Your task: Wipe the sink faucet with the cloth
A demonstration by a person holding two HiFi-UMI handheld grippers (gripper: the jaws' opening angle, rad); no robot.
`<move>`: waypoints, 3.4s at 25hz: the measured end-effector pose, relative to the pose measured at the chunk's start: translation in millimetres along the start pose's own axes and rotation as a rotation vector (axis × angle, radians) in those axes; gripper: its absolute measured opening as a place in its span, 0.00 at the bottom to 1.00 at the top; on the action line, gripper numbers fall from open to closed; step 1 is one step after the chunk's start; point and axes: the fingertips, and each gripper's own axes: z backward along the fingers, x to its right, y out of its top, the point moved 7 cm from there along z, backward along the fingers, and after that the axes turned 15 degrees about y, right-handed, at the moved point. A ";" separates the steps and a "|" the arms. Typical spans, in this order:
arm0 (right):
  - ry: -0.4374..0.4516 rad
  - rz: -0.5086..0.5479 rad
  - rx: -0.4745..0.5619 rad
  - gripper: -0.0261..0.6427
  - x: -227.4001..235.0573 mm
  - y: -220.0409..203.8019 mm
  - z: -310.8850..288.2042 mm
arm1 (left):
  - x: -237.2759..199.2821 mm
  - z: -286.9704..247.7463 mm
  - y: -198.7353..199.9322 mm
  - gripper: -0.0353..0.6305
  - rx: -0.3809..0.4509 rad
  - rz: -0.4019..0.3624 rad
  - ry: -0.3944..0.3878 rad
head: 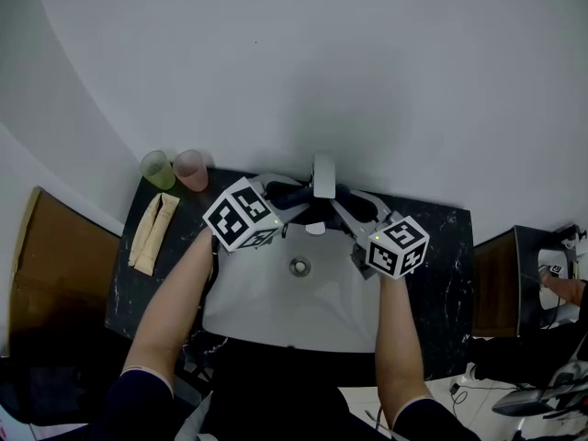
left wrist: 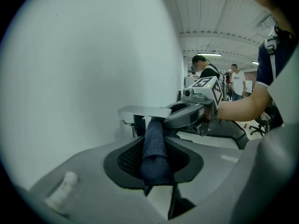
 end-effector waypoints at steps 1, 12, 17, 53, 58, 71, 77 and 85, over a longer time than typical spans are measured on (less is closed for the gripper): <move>0.000 -0.003 0.003 0.17 3.8 0.8 -1.3 | -2.9 -2.6 1.0 0.22 -0.002 0.002 0.004; 0.000 0.066 0.003 0.18 19.0 8.8 -1.2 | -13.3 -15.0 12.1 0.21 0.001 -0.039 0.029; -0.009 0.122 0.005 0.18 12.5 17.7 6.8 | -8.0 -8.1 24.6 0.20 0.023 -0.082 0.053; -0.029 0.103 -0.081 0.17 -42.6 -14.5 15.2 | 32.2 23.3 -5.3 0.19 -0.045 -0.110 -0.002; -0.034 0.074 -0.060 0.17 -26.5 -12.4 12.0 | 22.4 12.7 -2.7 0.19 -0.030 -0.081 0.018; -0.033 0.096 -0.078 0.17 13.0 1.1 -4.5 | -5.8 -11.0 5.1 0.19 -0.034 -0.043 0.082; -0.029 0.164 -0.074 0.17 8.1 12.3 -3.0 | -6.2 -6.4 12.3 0.19 -0.033 -0.076 0.122; -0.013 0.188 -0.077 0.17 -16.8 10.3 6.6 | 11.1 13.7 12.5 0.19 -0.030 -0.111 0.138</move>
